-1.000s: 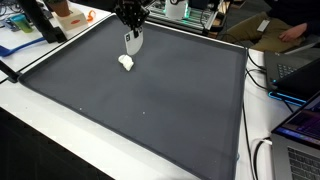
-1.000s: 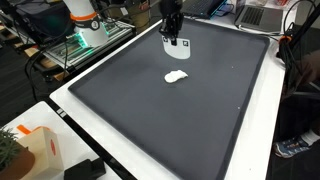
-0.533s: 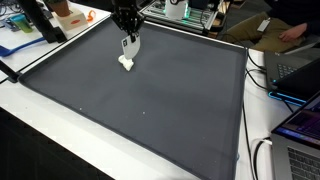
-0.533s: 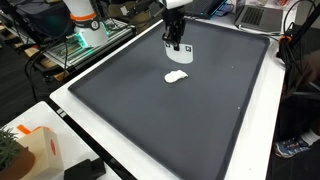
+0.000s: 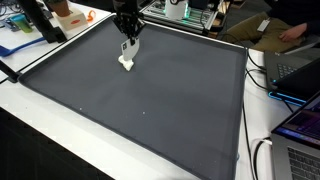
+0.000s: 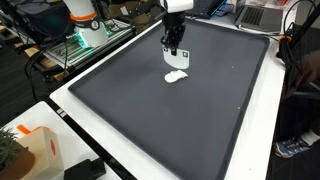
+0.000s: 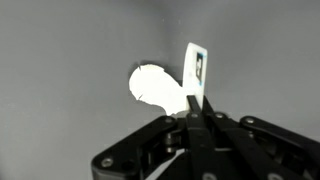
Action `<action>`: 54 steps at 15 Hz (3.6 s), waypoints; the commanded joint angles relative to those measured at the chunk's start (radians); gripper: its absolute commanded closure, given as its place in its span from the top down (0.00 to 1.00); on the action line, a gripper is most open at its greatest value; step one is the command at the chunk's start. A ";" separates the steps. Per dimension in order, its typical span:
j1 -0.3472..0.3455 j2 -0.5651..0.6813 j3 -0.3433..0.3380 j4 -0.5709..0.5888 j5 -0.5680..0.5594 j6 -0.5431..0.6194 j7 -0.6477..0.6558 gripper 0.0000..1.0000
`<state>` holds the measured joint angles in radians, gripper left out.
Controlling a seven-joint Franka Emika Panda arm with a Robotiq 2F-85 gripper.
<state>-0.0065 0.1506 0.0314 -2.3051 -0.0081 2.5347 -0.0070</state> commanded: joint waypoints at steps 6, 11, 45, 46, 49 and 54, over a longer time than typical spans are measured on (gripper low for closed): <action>0.036 0.116 -0.037 0.070 -0.101 0.010 0.115 0.01; 0.063 0.177 -0.040 0.133 -0.136 -0.133 0.139 0.01; 0.055 0.511 -0.093 0.821 0.020 -0.600 0.366 0.01; 0.056 0.495 -0.095 0.804 0.021 -0.588 0.373 0.01; 0.058 0.432 -0.095 0.737 0.009 -0.601 0.352 0.01; 0.035 0.265 -0.056 0.531 0.055 -0.533 0.244 0.01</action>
<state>0.0416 0.5603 -0.0460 -1.5901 0.0165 1.9290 0.3013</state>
